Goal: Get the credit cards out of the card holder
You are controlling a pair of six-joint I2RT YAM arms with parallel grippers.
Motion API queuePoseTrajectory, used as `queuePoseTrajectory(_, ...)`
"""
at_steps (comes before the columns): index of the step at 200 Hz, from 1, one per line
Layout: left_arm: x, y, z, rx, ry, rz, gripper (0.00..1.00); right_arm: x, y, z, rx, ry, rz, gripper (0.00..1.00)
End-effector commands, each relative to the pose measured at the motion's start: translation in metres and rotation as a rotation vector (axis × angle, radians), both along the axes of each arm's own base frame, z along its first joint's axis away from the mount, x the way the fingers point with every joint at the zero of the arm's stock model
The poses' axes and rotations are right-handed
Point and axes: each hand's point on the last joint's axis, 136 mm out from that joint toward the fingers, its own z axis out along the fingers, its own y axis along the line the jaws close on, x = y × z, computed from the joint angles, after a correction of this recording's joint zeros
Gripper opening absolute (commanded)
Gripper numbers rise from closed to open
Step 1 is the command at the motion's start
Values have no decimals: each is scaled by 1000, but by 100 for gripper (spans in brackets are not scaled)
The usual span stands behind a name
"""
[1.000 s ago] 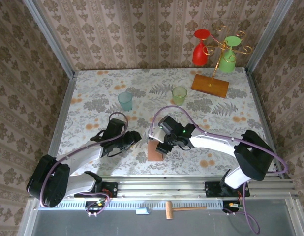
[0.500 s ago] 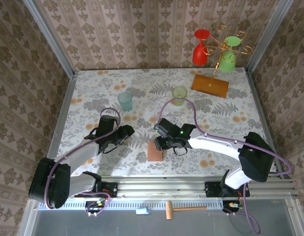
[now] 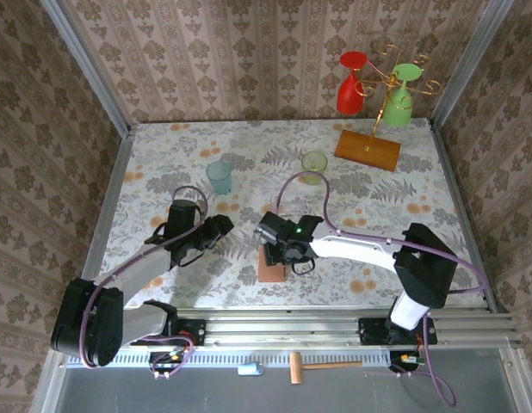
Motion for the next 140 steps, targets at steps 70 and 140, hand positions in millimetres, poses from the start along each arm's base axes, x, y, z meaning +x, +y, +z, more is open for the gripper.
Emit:
queuePoseTrajectory(70,-2,-3,-8,-30,11,-13,47,7,-3,-22,-109,10,-126,67)
queuePoseTrajectory(140,-4,-3,-10,-34,20,-11,47,4,-11,-34,-148,27,-140,62)
